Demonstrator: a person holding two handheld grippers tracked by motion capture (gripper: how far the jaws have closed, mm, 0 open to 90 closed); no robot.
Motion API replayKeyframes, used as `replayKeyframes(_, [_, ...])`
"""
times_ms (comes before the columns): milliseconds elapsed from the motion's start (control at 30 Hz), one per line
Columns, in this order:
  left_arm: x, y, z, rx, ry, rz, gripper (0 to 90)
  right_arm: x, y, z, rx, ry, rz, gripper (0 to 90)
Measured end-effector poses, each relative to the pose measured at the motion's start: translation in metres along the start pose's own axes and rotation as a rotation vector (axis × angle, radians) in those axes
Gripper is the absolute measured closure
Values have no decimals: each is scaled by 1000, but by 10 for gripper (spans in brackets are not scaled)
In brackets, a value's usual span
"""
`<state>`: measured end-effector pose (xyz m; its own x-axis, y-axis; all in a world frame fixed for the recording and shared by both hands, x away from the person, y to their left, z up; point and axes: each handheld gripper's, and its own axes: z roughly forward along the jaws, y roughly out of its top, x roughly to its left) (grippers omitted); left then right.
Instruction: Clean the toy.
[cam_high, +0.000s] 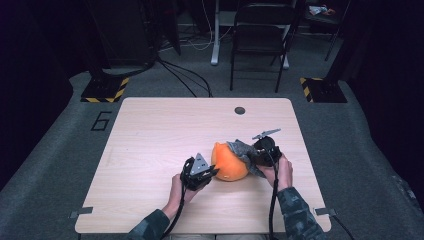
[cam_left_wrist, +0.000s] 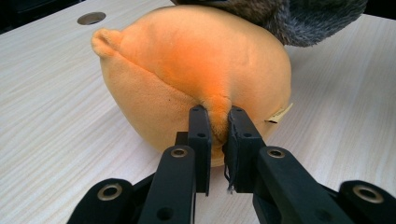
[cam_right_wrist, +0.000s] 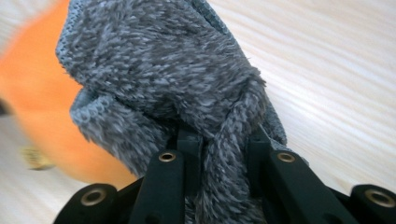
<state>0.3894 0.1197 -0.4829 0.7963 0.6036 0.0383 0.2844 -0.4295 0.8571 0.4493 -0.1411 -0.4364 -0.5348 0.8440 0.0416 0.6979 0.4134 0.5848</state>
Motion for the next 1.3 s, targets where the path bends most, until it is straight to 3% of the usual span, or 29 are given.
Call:
replayKeyframes(200, [2,-1,0,3,1,-6,816,-24,-16,17,47,7,99,748])
replayKeyframes(433, [4,-2,0,2,6,-16,814,-34,-25,32,108,-6,133,747])
replayKeyframes(600, [6,-3,-1,2,7,-25,811,-38,-22,21,96,-55,109,748])
replayKeyframes(633, [8,-3,0,0,11,-32,811,-39,-17,6,50,-50,119,748])
replayKeyframes(800, [8,-3,0,2,12,-34,808,-20,0,-29,-58,-14,63,748])
replayKeyframes(933, [9,-3,0,2,11,-32,800,9,8,-18,-15,50,-23,748])
replayKeyframes(967, [9,-3,0,2,11,-32,788,9,8,-18,-15,50,-23,748])
replayKeyframes(1000, [9,-4,-2,8,13,-33,763,17,8,-7,11,25,-51,749])
replayKeyframes(1067, [9,-4,-3,11,15,-30,675,18,7,-4,5,16,-42,749])
replayKeyframes(1133, [6,-5,-5,33,42,39,550,16,8,-2,-1,19,-32,750])
replayKeyframes(1167, [6,-5,-5,33,42,39,465,16,8,-2,-1,19,-32,750])
replayKeyframes(1233, [5,-5,-2,41,68,62,433,15,8,0,-7,18,-36,750])
replayKeyframes(1300, [5,-5,5,45,68,73,404,13,8,2,-2,25,-34,750])
